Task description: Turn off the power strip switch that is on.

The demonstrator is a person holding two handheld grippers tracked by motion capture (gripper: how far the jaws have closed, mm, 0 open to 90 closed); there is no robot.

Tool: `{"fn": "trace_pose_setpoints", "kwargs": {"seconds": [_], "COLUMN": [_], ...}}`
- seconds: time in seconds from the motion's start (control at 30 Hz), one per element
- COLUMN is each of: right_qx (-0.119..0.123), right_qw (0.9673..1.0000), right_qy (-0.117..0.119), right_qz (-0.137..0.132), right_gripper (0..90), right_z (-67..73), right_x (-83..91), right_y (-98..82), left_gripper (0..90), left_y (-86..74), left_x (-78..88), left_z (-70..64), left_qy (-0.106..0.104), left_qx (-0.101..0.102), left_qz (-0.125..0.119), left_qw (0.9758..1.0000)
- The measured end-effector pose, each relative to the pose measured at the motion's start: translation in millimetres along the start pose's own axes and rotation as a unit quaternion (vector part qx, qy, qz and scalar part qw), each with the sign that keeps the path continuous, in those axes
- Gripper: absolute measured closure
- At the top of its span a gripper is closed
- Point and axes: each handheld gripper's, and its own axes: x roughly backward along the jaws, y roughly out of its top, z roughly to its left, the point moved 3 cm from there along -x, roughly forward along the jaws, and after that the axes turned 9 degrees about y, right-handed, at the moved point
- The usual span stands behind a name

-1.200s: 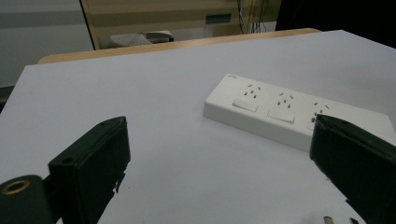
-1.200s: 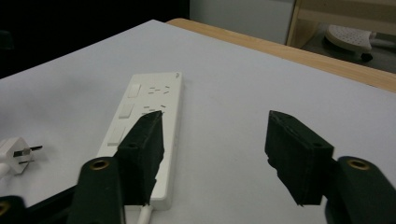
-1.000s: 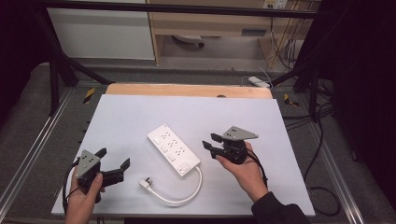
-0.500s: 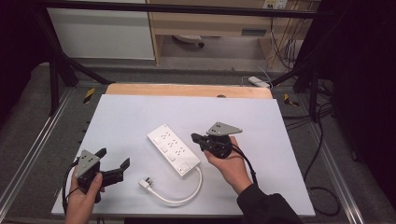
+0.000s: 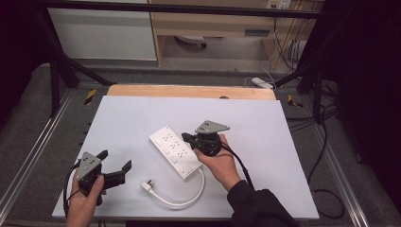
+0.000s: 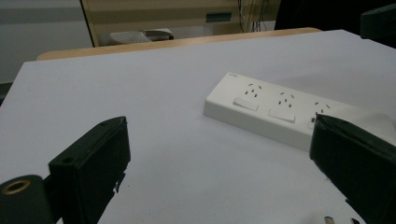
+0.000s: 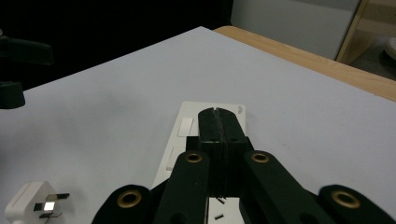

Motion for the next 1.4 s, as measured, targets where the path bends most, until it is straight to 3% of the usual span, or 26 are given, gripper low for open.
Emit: {"fn": "trace_pose_setpoints", "kwargs": {"seconds": [0.57,1.4], "right_qx": [-0.01,-0.017], "right_qw": [0.9996,0.9983], "right_qy": [0.019,0.031], "right_qz": [0.018,0.046], "right_gripper": [90.0,90.0], "right_z": [4.9,10.6], "right_x": [-32.3,-61.3], "right_y": [2.0,3.8], "left_gripper": [5.0,5.0], "left_y": [-0.7,-0.8], "left_x": [-0.8,-0.9], "left_z": [-0.2,0.0], "left_qy": [-0.003,-0.003], "left_qx": [0.003,0.001], "left_qz": [0.003,0.004], "left_qw": [1.0,1.0]}}
